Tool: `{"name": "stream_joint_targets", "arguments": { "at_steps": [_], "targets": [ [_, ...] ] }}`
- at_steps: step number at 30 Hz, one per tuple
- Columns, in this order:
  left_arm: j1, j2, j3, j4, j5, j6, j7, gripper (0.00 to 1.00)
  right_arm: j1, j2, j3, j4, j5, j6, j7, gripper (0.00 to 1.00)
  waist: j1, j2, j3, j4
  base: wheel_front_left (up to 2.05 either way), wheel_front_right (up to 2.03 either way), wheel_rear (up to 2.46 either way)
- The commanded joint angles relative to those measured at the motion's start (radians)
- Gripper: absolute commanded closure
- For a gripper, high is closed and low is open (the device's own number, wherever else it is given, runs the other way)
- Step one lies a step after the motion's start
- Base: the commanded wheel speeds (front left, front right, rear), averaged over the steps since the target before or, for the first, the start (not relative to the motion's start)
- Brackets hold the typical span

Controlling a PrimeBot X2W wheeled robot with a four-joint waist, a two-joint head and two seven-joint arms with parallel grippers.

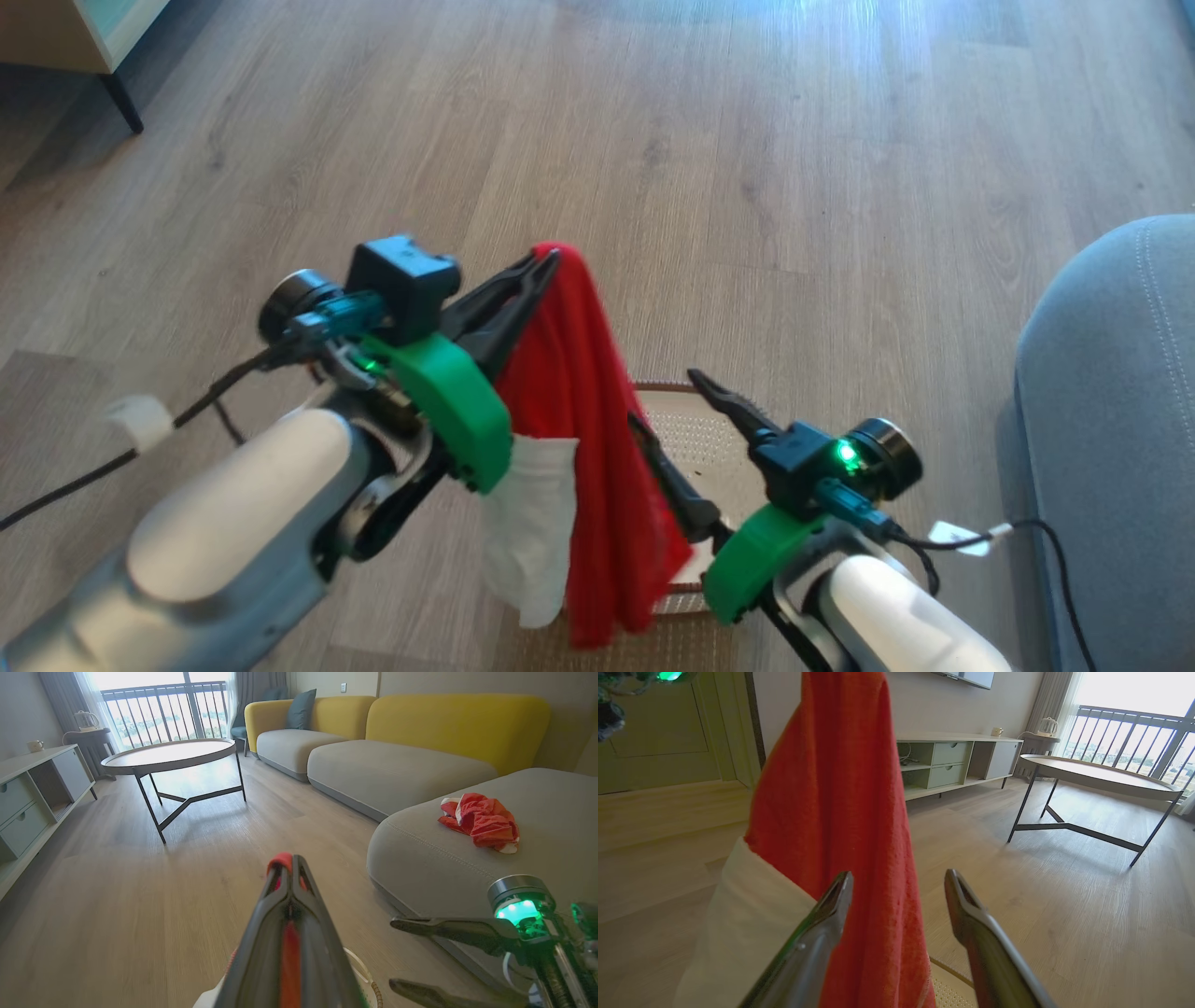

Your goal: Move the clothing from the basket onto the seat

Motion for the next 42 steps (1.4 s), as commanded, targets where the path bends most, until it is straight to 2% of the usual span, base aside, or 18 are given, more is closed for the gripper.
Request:
{"name": "stream_joint_targets", "arguments": {
  "at_steps": [1,11,19,20,21,28,42],
  "targets": [
    [-0.082,0.008,0.044,-0.021,0.011,-0.010,0.001,1.00,-0.054,0.003,0.021,-0.017,0.011,0.007,-0.015,0.00,0.0000,0.0000,0.001,0.000,0.00,0.00,0.00],
    [-0.107,-0.073,-0.029,-0.078,0.031,-0.034,0.025,1.00,-0.113,0.003,0.077,0.054,0.050,0.007,-0.044,0.00,0.0000,0.0000,-0.008,0.001,0.00,0.00,0.00],
    [-0.095,-0.098,-0.060,-0.105,0.033,-0.030,0.035,1.00,-0.144,0.006,0.095,0.079,0.072,0.007,-0.054,0.00,0.0000,0.0000,-0.014,-0.001,0.00,0.00,0.00],
    [-0.090,-0.101,-0.064,-0.107,0.031,-0.028,0.034,1.00,-0.146,0.008,0.092,0.084,0.080,0.007,-0.056,0.77,0.0000,0.0000,-0.015,-0.001,0.00,0.00,0.00],
    [-0.088,-0.103,-0.065,-0.107,0.030,-0.028,0.034,1.00,-0.146,0.009,0.091,0.086,0.085,0.007,-0.057,1.00,0.0000,0.0000,-0.015,-0.001,0.00,0.00,0.00],
    [-0.065,-0.104,-0.063,-0.089,0.015,-0.024,0.016,1.00,-0.138,-0.008,0.078,0.088,0.117,0.007,-0.060,1.00,0.0000,0.0000,-0.014,-0.013,0.00,0.00,0.00],
    [-0.010,-0.106,-0.065,-0.005,-0.007,-0.032,-0.046,1.00,-0.116,-0.060,0.000,0.024,0.115,0.007,-0.031,1.00,0.0000,0.0000,-0.011,-0.079,0.00,0.00,0.00]
  ]
}}
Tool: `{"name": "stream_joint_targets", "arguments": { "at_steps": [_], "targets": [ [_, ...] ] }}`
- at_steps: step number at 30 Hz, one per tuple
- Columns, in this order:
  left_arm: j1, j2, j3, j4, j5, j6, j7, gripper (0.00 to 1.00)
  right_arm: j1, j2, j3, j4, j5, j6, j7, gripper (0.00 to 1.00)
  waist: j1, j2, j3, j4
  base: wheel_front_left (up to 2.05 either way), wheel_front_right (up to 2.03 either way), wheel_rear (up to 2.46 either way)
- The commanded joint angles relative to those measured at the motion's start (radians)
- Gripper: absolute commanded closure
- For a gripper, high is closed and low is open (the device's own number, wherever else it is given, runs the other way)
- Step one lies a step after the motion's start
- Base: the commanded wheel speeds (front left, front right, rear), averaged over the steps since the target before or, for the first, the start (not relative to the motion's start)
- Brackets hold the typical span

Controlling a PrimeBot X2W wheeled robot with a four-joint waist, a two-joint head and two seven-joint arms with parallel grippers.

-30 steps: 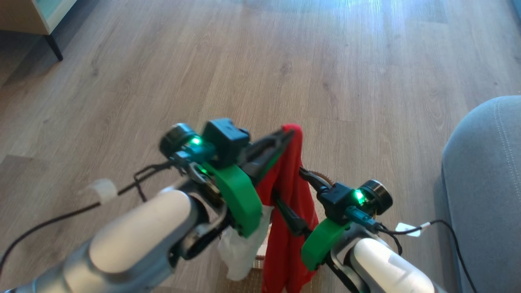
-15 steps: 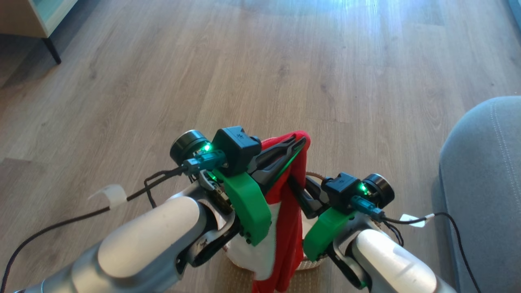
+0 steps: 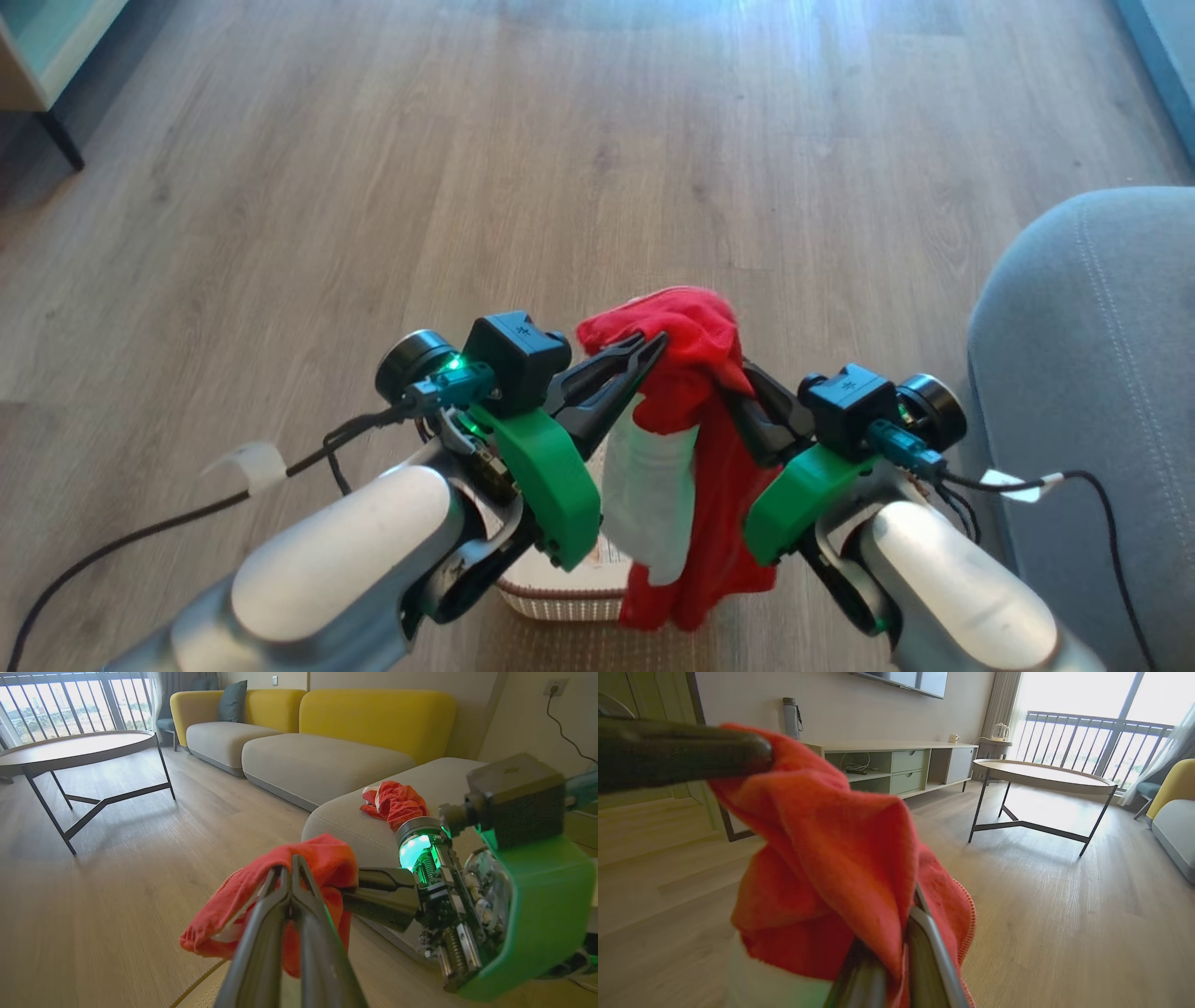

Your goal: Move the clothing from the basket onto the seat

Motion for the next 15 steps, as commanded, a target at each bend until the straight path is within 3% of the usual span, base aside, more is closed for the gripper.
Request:
{"name": "stream_joint_targets", "arguments": {
  "at_steps": [1,2,3,4,5,15],
  "targets": [
    [-0.033,0.006,0.051,-0.018,-0.012,-0.001,-0.011,0.99,-0.014,-0.001,-0.012,-0.048,-0.002,0.007,0.005,1.00,0.0000,0.0000,0.001,-0.009,0.00,0.00,0.00],
    [-0.032,0.004,0.051,-0.015,-0.011,0.000,-0.014,0.63,-0.011,-0.004,-0.017,-0.055,-0.002,0.007,0.009,1.00,0.0000,0.0000,0.001,-0.013,0.00,0.00,0.00],
    [-0.030,0.004,0.049,-0.012,-0.010,0.000,-0.016,0.51,-0.009,-0.007,-0.021,-0.063,-0.004,0.007,0.014,1.00,0.0000,0.0000,0.001,-0.019,0.00,0.00,0.00],
    [-0.027,0.003,0.048,-0.010,-0.009,0.001,-0.018,0.18,-0.006,-0.010,-0.026,-0.070,-0.006,0.007,0.018,1.00,0.0000,0.0000,0.002,-0.024,0.00,0.00,0.00],
    [-0.025,0.003,0.046,-0.007,-0.008,0.002,-0.020,0.00,-0.004,-0.013,-0.030,-0.077,-0.007,0.007,0.022,1.00,0.0000,0.0000,0.003,-0.030,0.00,0.00,0.00],
    [0.000,0.003,0.041,0.011,-0.008,0.006,-0.050,0.00,0.038,-0.049,-0.109,-0.175,-0.040,0.007,0.066,1.00,0.0000,0.0000,0.029,-0.118,0.00,0.00,0.00]
  ]
}}
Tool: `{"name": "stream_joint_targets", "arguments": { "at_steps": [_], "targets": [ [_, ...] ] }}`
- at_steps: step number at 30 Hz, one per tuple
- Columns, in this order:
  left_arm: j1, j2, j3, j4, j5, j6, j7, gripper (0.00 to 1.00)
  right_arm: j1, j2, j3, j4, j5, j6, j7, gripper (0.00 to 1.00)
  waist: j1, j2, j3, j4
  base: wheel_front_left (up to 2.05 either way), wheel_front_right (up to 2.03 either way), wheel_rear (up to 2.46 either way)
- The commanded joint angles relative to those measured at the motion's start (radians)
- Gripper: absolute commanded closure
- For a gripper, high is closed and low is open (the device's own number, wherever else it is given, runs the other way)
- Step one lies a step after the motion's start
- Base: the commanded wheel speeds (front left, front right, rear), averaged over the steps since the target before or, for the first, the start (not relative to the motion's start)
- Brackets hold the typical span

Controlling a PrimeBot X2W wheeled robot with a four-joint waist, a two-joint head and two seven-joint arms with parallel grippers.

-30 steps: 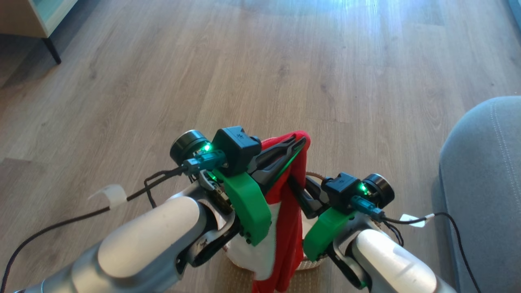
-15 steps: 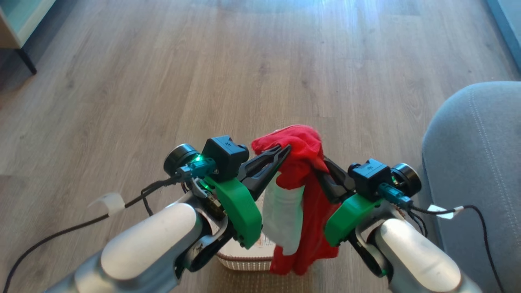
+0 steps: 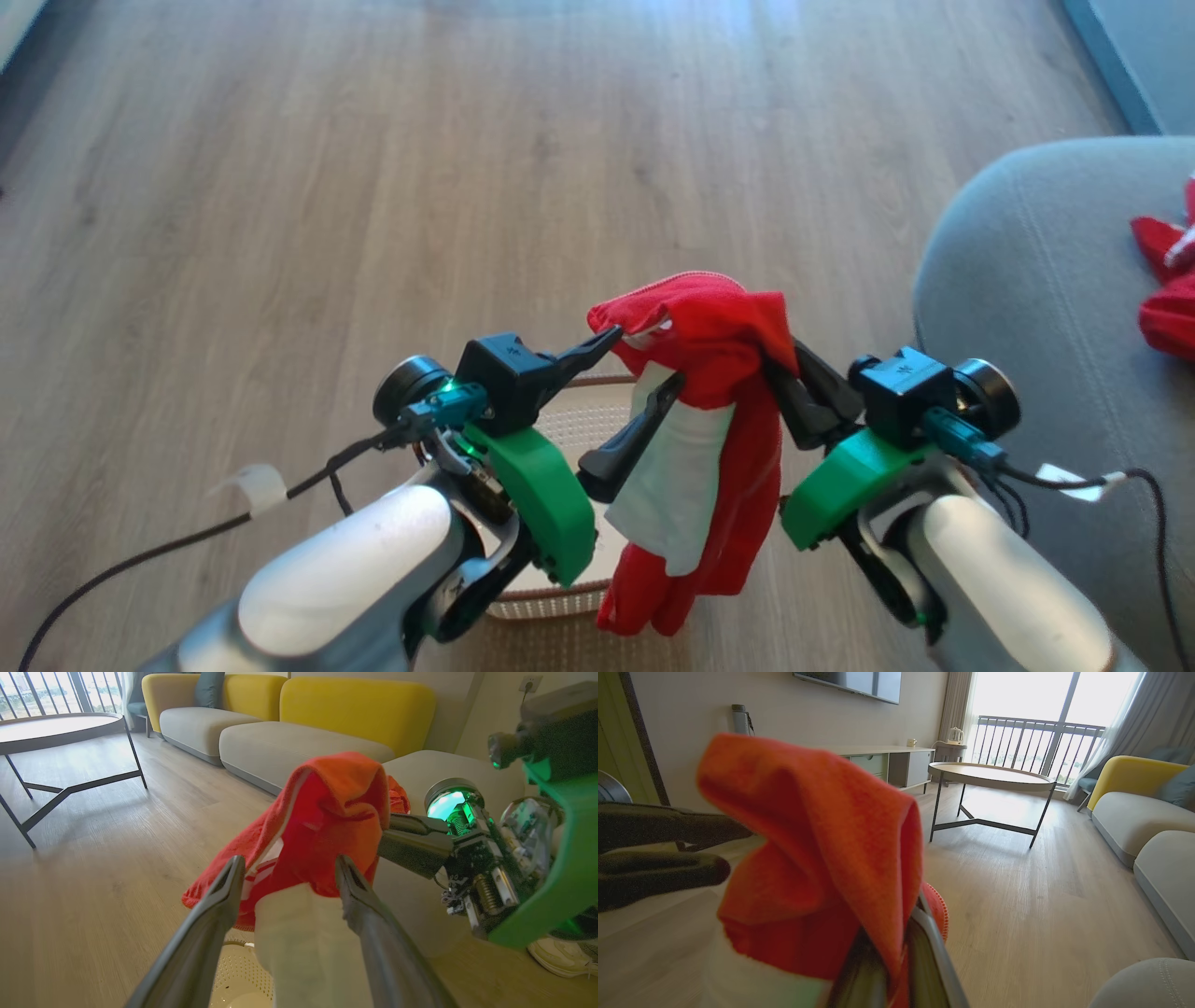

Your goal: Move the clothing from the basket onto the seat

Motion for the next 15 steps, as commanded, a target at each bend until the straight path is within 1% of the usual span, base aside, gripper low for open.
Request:
{"name": "stream_joint_targets", "arguments": {
  "at_steps": [1,3,4,10,15],
  "targets": [
    [-0.036,0.010,0.045,-0.020,0.001,0.001,-0.014,0.00,-0.011,-0.013,-0.009,-0.044,-0.007,0.007,0.002,1.00,0.0000,-0.0001,0.010,-0.024,0.00,0.00,0.00],
    [-0.029,0.011,0.044,-0.018,0.000,0.001,-0.022,0.00,0.011,-0.022,-0.041,-0.081,-0.019,0.007,0.018,1.00,0.0000,-0.0001,0.019,-0.063,0.00,0.00,0.00],
    [-0.029,0.011,0.044,-0.018,0.000,0.001,-0.022,0.00,0.011,-0.022,-0.041,-0.081,-0.019,0.007,0.018,1.00,0.0000,-0.0001,0.019,-0.063,0.00,0.00,0.00],
    [-0.021,0.014,0.046,-0.024,-0.001,0.005,-0.036,0.00,0.046,-0.038,-0.094,-0.155,-0.042,0.007,0.052,1.00,0.0000,-0.0001,0.035,-0.151,0.00,0.00,0.00],
    [-0.018,0.012,0.038,-0.038,0.002,0.006,-0.038,0.00,0.069,-0.052,-0.142,-0.204,-0.051,0.007,0.075,1.00,0.0000,-0.0001,0.047,-0.211,0.00,0.00,0.00]
  ]
}}
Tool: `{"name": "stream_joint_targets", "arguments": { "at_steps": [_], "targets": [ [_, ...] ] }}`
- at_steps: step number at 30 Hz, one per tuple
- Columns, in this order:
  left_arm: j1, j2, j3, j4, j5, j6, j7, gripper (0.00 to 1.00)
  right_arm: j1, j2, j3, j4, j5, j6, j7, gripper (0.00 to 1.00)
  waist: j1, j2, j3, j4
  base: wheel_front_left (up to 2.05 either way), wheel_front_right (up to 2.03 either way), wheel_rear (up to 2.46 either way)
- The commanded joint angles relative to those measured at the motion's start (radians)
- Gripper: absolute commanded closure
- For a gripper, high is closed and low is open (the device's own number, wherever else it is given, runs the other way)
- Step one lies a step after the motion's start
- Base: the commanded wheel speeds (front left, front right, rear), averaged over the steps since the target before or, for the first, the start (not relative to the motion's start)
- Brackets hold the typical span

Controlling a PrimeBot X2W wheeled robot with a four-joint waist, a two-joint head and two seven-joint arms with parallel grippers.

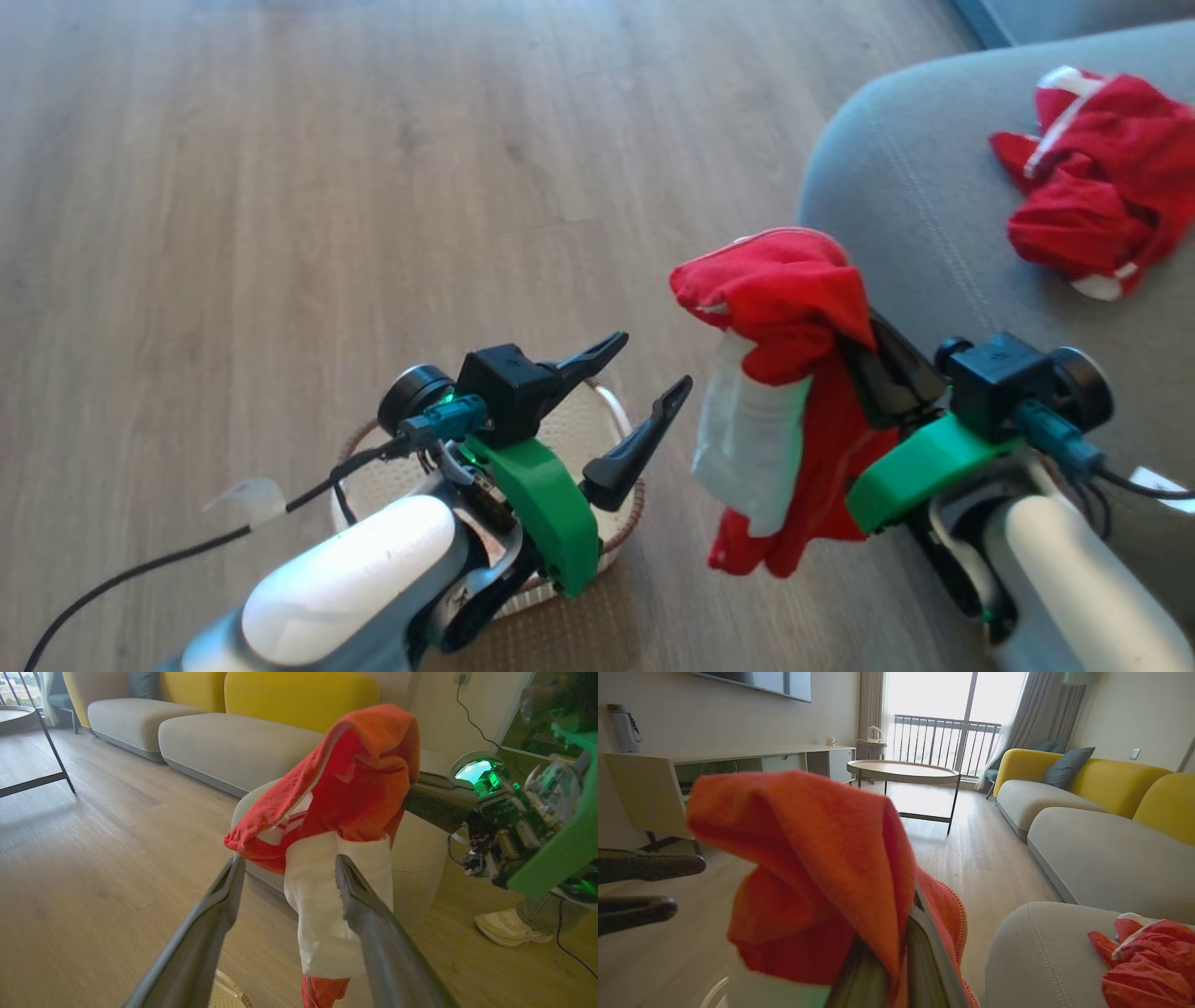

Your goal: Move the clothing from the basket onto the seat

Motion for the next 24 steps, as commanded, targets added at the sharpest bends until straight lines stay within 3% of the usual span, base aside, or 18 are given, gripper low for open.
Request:
{"name": "stream_joint_targets", "arguments": {
  "at_steps": [1,13,24],
  "targets": [
    [-0.037,0.010,0.040,-0.033,0.003,0.005,-0.009,0.00,-0.009,-0.015,-0.003,-0.045,-0.007,0.007,0.007,1.00,0.0000,-0.0001,0.011,-0.031,0.00,0.00,0.00],
    [-0.036,0.008,0.029,-0.053,0.007,0.013,-0.006,0.00,0.045,-0.024,-0.088,-0.120,-0.024,0.007,0.035,1.00,0.0000,-0.0001,0.040,-0.136,0.00,0.00,0.00],
    [-0.044,0.013,0.020,-0.072,0.010,0.015,0.003,0.00,0.083,-0.012,-0.135,-0.155,-0.040,0.007,0.036,1.00,0.0000,-0.0001,0.065,-0.159,0.00,0.00,0.00]
  ]
}}
